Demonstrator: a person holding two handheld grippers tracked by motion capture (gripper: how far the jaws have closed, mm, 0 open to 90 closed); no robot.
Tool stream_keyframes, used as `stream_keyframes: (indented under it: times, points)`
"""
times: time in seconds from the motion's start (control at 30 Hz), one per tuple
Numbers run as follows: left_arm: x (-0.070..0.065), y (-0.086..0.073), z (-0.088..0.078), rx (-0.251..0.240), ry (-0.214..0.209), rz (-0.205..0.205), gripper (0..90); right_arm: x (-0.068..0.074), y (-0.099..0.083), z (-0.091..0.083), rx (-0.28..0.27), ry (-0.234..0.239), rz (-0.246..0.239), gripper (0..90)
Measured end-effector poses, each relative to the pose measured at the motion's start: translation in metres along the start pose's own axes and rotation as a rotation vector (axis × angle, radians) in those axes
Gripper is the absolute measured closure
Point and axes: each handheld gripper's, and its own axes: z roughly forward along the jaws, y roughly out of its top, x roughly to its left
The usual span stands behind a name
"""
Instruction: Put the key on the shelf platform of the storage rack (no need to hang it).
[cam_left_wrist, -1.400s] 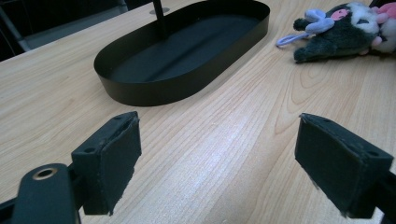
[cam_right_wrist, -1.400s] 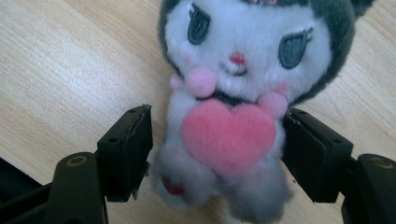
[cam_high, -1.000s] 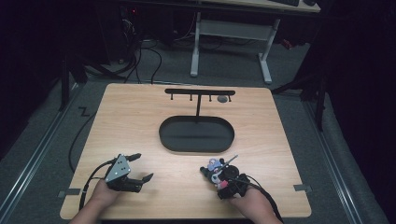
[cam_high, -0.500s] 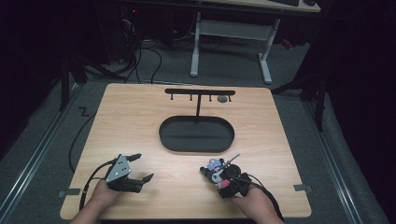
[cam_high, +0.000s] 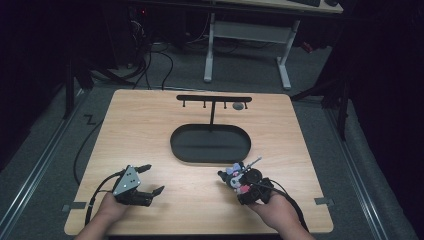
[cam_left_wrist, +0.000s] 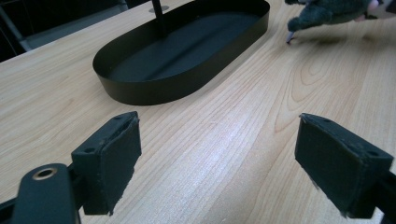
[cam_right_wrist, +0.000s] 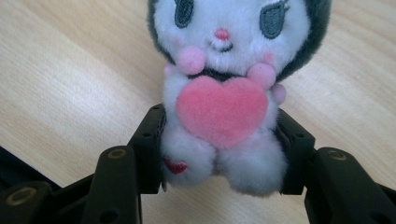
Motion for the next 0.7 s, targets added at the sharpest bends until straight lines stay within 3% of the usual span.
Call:
stream_keyframes:
  times: [0.2, 0.7]
  points:
    - [0.001, 0.000, 0.000, -0.001, -0.004, -0.006, 15.4, -0.007, 0.009, -0.003, -0.014, 0.015, 0.031, 47.5]
    - [0.001, 0.000, 0.000, -0.001, -0.005, -0.001, 15.4, -0.006, 0.030, -0.007, -0.038, 0.020, -0.003, 47.3]
